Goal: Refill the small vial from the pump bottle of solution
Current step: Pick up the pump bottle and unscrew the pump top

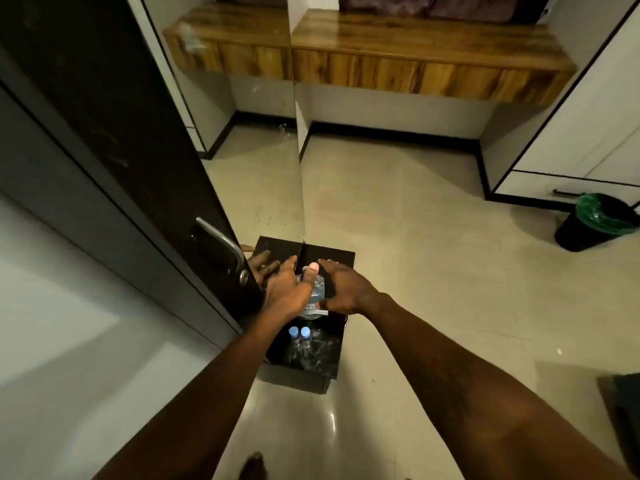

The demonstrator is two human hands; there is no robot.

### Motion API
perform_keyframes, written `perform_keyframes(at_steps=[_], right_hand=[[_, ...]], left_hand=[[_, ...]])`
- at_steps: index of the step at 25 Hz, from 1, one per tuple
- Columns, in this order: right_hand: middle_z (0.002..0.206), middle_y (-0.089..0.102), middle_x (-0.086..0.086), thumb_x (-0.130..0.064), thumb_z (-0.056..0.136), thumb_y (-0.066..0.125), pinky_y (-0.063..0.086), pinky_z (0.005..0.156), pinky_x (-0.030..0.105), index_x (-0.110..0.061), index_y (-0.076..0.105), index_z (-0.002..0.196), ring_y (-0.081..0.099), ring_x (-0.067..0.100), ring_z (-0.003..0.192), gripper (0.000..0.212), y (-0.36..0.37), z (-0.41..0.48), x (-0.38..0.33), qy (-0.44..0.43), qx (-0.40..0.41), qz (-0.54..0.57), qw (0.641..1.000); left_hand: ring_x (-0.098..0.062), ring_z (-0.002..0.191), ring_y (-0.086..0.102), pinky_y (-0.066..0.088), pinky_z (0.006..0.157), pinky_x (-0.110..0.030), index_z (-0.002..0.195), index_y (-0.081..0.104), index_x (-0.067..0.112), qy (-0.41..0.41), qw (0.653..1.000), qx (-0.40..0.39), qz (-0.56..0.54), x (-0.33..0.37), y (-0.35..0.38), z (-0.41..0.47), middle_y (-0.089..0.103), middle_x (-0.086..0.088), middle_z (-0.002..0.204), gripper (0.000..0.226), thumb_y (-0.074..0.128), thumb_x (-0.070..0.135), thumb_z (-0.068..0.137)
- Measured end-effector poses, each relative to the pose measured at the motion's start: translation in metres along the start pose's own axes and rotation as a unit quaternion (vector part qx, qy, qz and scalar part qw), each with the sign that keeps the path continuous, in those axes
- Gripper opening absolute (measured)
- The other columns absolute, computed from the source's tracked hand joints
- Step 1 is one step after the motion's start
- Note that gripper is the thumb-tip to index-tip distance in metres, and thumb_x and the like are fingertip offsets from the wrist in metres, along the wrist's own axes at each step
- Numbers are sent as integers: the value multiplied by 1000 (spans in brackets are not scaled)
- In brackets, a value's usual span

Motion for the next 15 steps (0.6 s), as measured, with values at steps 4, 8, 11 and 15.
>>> perform_keyframes(at_steps=[4, 8, 11, 15], right_hand=[[161, 39, 4, -42, 74, 83, 38, 119, 42, -19, 31, 158, 38, 25, 148, 102, 24, 25, -10, -1, -21, 38, 999], [136, 62, 0, -42, 71, 84, 52, 100, 34, -27, 53, 139, 61, 24, 120, 76, 40, 44, -8, 26, 2, 114, 993], [122, 68, 0, -38, 72, 84, 53, 89, 30, -24, 60, 130, 65, 22, 108, 65, 42, 50, -6, 26, -1, 107, 994], [103, 69, -5, -37, 69, 84, 57, 78, 32, -23, 62, 120, 66, 18, 92, 58, 19, 36, 0, 39, 21, 104, 994]], left_hand=[[-32, 136, 49, 43, 109, -41, 156, 32, 25, -18, 1000, -20, 7, -18, 8, 12, 48, -14, 150, 66, 47, 56, 100], [-33, 131, 54, 42, 113, -46, 151, 40, 18, 6, 1000, -15, 23, -30, 18, 18, 58, -15, 140, 61, 45, 53, 101], [-32, 130, 55, 42, 113, -47, 150, 42, 17, -4, 1000, -15, 15, -32, 18, 20, 59, -16, 139, 60, 44, 52, 102], [-30, 136, 50, 40, 114, -47, 154, 37, 25, -15, 999, -45, -15, -19, 7, 15, 52, -10, 147, 59, 44, 53, 102]])
Point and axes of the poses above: each hand's wrist, its own z-axis towards the middle knuckle, its own y-axis out of the palm, x = y × z, the point moved 1 cm from there along z, towards the middle knuckle
